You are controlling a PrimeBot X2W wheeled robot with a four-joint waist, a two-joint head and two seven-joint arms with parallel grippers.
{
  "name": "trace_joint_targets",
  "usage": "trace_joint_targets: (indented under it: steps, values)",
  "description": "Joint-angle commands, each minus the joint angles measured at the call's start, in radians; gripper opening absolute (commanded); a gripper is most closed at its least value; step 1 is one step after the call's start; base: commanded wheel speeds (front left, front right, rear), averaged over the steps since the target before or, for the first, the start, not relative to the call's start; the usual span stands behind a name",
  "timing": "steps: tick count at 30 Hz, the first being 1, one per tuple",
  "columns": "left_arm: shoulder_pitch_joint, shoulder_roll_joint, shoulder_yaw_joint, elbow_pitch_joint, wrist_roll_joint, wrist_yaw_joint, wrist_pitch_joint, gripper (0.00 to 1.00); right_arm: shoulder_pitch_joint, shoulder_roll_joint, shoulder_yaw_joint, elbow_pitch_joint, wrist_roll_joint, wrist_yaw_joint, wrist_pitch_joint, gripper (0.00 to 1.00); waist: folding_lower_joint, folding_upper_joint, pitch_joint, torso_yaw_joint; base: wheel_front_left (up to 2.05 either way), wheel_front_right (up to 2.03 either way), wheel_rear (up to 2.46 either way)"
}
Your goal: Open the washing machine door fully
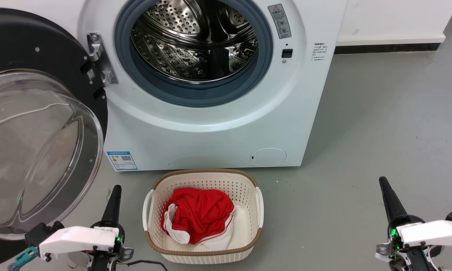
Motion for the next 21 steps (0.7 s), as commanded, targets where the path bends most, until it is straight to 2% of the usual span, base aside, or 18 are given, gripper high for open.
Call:
trace_joint_targets:
  steps: [1,21]
  values:
    - [-0.021,0.0,0.006,-0.003,-0.021,-0.008,0.007,0.0,-0.02,-0.005,-0.003,0.0,0.024,0.0,0.005,0.0,0.0,0.0,0.0,0.0,0.0,0.0,0.0]
    - [-0.031,-0.011,0.025,0.008,-0.183,-0.028,0.05,0.0,-0.037,-0.002,-0.019,0.019,0.192,0.0,0.036,0.0,0.0,0.0,0.0,0.003,0.0,0.0,0.0]
